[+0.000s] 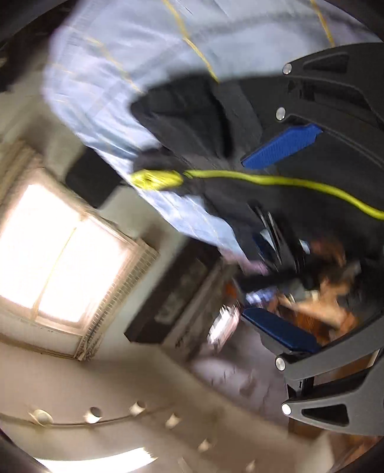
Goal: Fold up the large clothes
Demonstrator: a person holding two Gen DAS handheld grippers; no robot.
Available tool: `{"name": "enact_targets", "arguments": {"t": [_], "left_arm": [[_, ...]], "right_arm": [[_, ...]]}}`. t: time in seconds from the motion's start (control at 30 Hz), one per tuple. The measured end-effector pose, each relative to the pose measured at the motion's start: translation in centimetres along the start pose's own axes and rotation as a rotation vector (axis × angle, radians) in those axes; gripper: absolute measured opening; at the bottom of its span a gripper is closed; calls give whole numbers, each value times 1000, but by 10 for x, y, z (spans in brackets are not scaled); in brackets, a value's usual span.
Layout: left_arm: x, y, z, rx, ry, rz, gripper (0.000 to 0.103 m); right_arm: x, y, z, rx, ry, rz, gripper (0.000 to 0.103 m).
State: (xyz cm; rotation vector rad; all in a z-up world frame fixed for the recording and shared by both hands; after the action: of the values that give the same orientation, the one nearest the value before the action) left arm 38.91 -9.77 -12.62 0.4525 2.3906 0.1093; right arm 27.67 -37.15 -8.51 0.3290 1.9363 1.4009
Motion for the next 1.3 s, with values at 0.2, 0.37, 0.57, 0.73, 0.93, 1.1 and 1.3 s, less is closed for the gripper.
{"name": "enact_targets", "arguments": {"t": [0.2, 0.37, 0.57, 0.73, 0.93, 1.1, 1.3], "left_arm": [[-16, -75, 31, -32, 15, 156, 94], [-38, -91, 56, -68, 8, 167, 93], [-66, -70, 59, 58, -9, -38, 81], [-73, -42, 48, 52, -56, -115, 58], [-54, -16, 52, 44, -32, -173, 69], [-53, -53, 59, -38, -49, -1, 69], [-65, -90, 62, -142, -145, 141, 70]], "right_arm": [[-18, -37, -3, 219, -32, 18, 80], [-26, -65, -23, 204, -96, 55, 80], [-24, -83, -25, 181, -76, 142, 86], [-24, -89, -26, 198, -82, 168, 86], [-22, -91, -18, 225, -63, 161, 86], [-23, -87, -15, 258, -67, 132, 86], [-24, -96, -12, 270, -54, 145, 86]]}}
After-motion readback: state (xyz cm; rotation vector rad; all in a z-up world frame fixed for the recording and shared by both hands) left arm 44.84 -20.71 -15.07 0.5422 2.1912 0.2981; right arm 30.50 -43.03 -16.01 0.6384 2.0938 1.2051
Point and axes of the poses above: each gripper's, at about its wrist camera, not at the fingertips, and z roughly the way its jaws point, y to its left, x to its underside, the point moved 1 cm from there along z, roughly the way its jaws point, and after that the axes turned 4 degrees about -x, right-handed, at the moved point
